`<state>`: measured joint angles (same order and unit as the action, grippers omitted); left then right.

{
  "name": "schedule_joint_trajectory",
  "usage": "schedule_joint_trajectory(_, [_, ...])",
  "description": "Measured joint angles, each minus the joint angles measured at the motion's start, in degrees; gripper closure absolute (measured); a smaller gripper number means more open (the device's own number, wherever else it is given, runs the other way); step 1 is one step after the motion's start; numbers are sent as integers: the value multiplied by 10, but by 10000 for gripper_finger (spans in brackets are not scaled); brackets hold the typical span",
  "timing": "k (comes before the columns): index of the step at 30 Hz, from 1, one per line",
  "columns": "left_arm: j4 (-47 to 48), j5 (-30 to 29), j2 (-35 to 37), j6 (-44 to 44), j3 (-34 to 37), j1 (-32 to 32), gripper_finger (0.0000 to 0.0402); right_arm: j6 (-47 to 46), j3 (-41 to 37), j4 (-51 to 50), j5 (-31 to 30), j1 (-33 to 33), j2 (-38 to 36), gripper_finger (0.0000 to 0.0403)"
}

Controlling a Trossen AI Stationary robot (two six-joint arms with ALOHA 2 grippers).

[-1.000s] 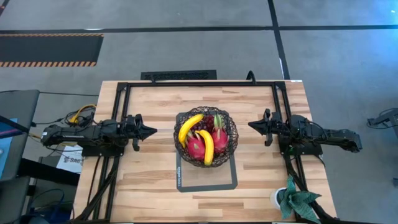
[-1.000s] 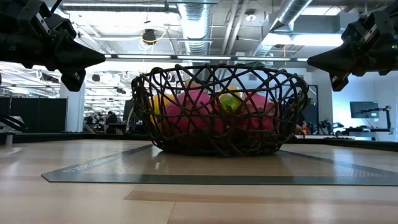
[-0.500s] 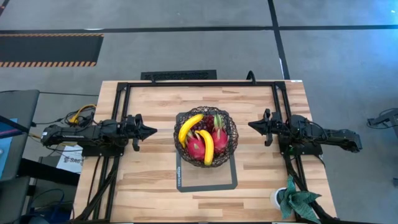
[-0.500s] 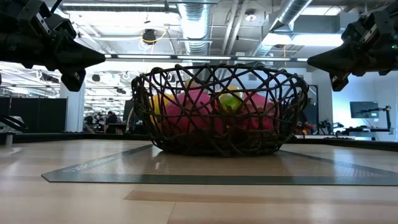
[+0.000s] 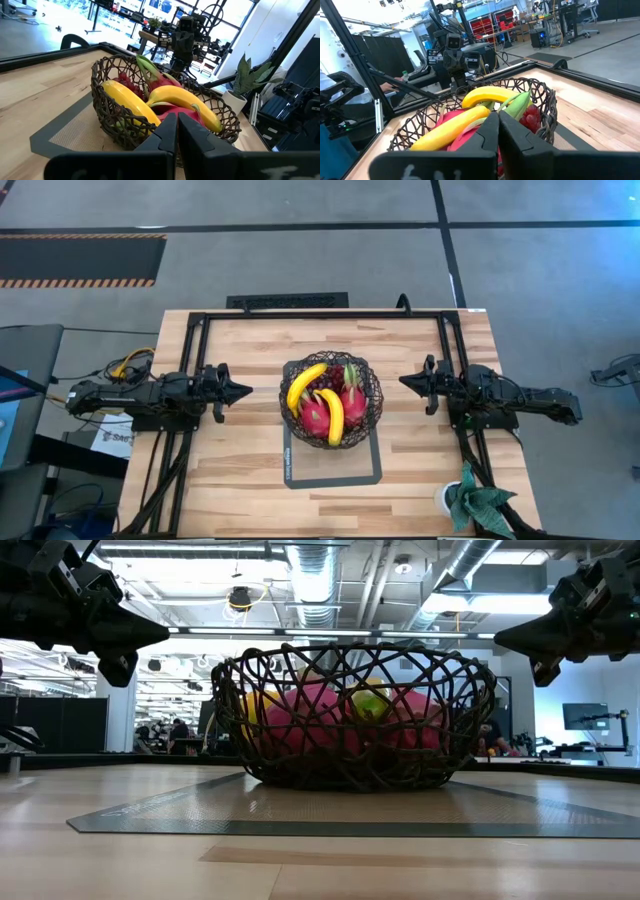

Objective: Build produce basket
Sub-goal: Return to Home Position

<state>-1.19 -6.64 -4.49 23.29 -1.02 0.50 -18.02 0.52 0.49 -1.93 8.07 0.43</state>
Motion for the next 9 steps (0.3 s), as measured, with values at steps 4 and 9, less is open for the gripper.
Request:
schedule_joint_trajectory(4, [0, 0, 0, 0, 0, 0, 401, 0, 0, 0, 0, 0, 0, 376])
schedule_joint_trajectory(9, [0, 0, 0, 0, 0, 0, 401, 0, 0, 0, 0, 0, 0, 374])
